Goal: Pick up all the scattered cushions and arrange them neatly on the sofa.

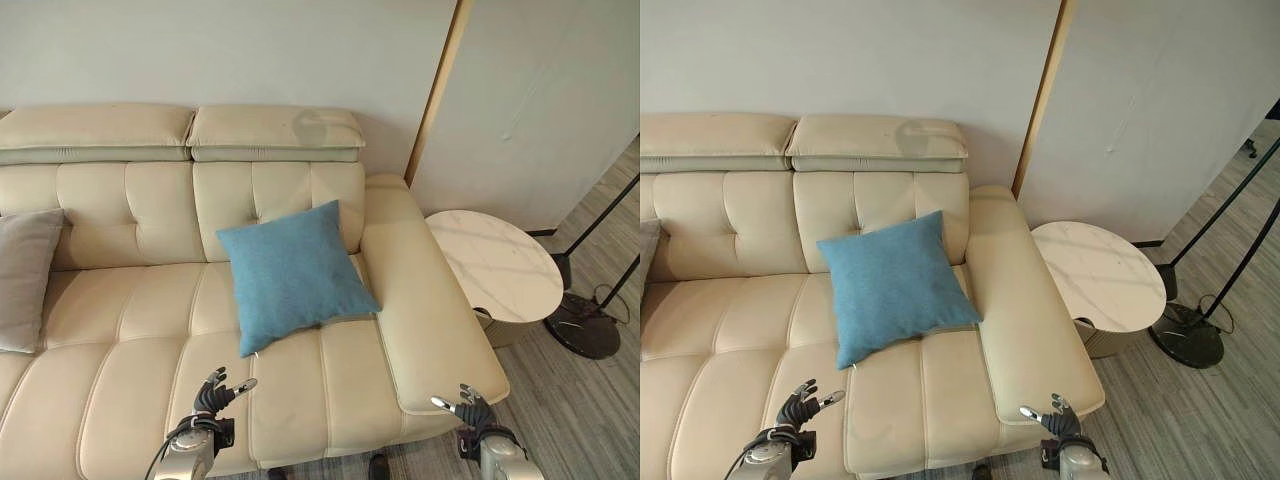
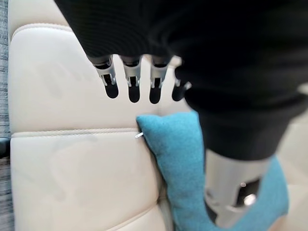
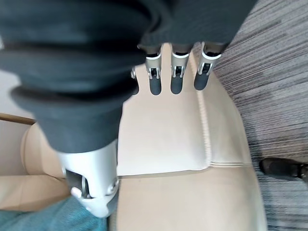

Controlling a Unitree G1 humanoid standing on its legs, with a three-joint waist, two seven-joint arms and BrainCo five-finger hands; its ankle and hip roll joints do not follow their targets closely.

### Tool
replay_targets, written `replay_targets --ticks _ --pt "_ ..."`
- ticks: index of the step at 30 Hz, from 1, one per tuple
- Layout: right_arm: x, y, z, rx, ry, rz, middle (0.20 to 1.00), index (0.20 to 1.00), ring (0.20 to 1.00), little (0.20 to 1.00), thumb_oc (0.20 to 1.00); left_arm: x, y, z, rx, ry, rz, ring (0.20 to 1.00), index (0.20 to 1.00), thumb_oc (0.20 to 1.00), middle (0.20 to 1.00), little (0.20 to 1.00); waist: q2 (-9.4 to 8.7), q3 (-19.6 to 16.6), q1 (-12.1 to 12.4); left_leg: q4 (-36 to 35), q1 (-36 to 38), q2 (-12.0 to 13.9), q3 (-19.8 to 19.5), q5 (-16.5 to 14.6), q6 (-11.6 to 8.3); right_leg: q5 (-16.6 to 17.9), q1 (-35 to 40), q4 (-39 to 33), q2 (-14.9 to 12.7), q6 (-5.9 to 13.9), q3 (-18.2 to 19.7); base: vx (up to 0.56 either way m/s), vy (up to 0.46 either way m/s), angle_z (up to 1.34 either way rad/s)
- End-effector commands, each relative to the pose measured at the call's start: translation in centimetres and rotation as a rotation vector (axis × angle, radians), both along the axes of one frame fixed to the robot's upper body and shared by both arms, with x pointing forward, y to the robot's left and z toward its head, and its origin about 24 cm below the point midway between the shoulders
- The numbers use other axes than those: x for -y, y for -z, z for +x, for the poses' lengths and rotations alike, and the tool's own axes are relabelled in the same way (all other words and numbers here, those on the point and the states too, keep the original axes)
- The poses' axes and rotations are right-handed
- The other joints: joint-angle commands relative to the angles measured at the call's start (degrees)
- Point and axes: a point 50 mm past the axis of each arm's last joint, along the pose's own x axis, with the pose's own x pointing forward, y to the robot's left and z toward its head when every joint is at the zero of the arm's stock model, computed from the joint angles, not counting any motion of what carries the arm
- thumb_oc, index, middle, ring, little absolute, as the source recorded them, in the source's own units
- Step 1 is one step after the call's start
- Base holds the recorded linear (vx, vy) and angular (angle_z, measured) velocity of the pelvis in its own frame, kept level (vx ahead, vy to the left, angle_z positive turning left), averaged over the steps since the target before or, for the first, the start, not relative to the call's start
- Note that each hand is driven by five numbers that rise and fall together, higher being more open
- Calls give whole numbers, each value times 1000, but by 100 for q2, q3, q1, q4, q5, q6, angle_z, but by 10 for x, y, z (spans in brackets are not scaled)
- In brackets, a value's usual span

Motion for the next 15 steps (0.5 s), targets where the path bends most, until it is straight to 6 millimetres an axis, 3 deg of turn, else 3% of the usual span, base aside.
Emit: replay_targets --ticks 1,2,6,8,11,15 --pt "1 -33 51 188 -74 -60 1000 1000 1000 1000 1000 -9 -20 33 101 41 48 1000 1000 1000 1000 1000 183 711 -42 3 167 0 -16 -566 22 -438 -203 747 66 374 93 -196 -13 -30" --pt "1 -33 51 188 -74 -60 1000 1000 1000 1000 1000 -9 -20 33 101 41 48 1000 1000 1000 1000 1000 183 709 -35 3 164 0 -8 -567 21 -445 -217 762 67 373 102 -179 17 -40" --pt "-2 -32 50 193 -69 -26 1000 1000 1000 1000 1000 -10 -21 32 98 43 44 1000 1000 1000 1000 1000 349 757 47 3 17 163 257 -396 92 -1106 -112 1772 210 167 106 -233 12 -32" --pt "-3 -33 52 205 -68 -16 1000 1000 1000 1000 1000 -9 -17 25 83 26 23 1000 1000 1000 1000 1000 346 659 113 3 -56 179 395 -318 86 -1235 172 1895 204 177 57 -213 -86 -41" --pt "-7 -36 54 218 -83 -10 1000 1000 1000 1000 1000 -7 -12 16 71 -18 -8 1000 1000 1000 1000 1000 231 547 295 53 -246 196 683 -114 35 -1509 786 1237 249 116 6 -191 -124 -43" --pt "-12 -40 59 239 -123 -14 1000 1000 1000 1000 1000 -3 -13 17 84 -19 -15 1000 1000 1000 1000 1000 298 670 361 207 -484 418 739 267 -155 -1573 906 499 536 -110 68 -195 -195 -73"
